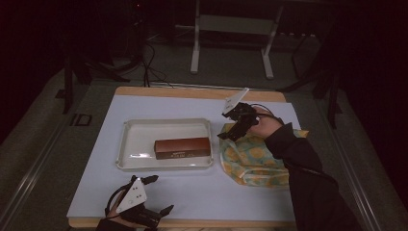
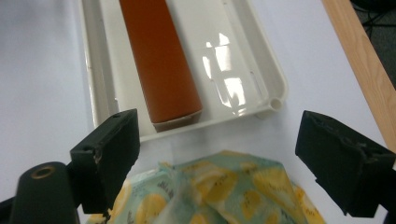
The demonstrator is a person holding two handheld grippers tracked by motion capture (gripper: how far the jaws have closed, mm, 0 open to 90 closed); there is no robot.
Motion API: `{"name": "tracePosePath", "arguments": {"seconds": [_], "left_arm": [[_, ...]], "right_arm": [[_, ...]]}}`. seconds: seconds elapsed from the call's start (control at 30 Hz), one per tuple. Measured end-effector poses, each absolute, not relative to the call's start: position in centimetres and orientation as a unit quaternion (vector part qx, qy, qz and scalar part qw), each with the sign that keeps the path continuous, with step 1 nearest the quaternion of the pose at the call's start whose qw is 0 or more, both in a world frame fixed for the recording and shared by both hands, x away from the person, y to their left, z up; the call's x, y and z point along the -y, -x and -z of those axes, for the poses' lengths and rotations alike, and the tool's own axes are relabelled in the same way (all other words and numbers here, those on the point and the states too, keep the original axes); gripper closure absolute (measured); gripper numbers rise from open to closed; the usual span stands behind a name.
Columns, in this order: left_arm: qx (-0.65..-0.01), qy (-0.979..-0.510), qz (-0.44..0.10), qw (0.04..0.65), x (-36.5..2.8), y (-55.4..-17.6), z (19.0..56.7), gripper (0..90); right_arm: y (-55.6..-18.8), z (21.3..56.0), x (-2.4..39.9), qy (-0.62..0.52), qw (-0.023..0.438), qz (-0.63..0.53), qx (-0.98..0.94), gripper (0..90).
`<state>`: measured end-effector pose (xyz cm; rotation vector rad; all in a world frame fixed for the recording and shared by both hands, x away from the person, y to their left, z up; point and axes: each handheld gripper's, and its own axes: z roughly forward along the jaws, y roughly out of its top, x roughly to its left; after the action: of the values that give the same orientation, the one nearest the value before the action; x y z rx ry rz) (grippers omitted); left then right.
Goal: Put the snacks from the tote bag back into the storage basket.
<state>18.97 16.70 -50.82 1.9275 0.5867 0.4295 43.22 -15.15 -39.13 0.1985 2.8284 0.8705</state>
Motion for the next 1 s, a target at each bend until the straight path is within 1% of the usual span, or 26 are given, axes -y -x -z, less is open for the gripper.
{"name": "tracePosePath", "arguments": {"seconds": [0.2, 0.27, 0.5, 0.7, 0.9, 1.0], "left_arm": [[-0.244, -0.802, -0.178, 0.515, -16.7, -19.0, 50.8, 0.0], [-0.243, -0.802, -0.178, 0.516, -16.7, -19.0, 50.8, 0.0], [-0.243, -0.803, -0.176, 0.515, -16.6, -19.1, 50.9, 0.0], [-0.244, -0.802, -0.175, 0.516, -16.6, -19.1, 50.9, 0.0], [-0.245, -0.802, -0.175, 0.517, -16.6, -19.1, 50.9, 0.0], [-0.244, -0.802, -0.175, 0.517, -16.6, -19.2, 50.9, 0.0]], "right_arm": [[-43.2, 38.6, 17.6, -0.101, 0.096, -0.318, -0.938, 13.8], [-43.1, 38.7, 18.3, -0.109, 0.104, -0.323, -0.934, 13.7], [-42.7, 39.7, 20.5, -0.137, 0.111, -0.328, -0.928, 12.9], [-42.0, 40.4, 22.4, -0.164, 0.137, -0.337, -0.917, 11.4], [-40.9, 40.8, 24.1, -0.225, 0.193, -0.374, -0.879, 11.6], [-40.3, 41.0, 24.6, -0.25, 0.211, -0.385, -0.863, 11.6]]}}
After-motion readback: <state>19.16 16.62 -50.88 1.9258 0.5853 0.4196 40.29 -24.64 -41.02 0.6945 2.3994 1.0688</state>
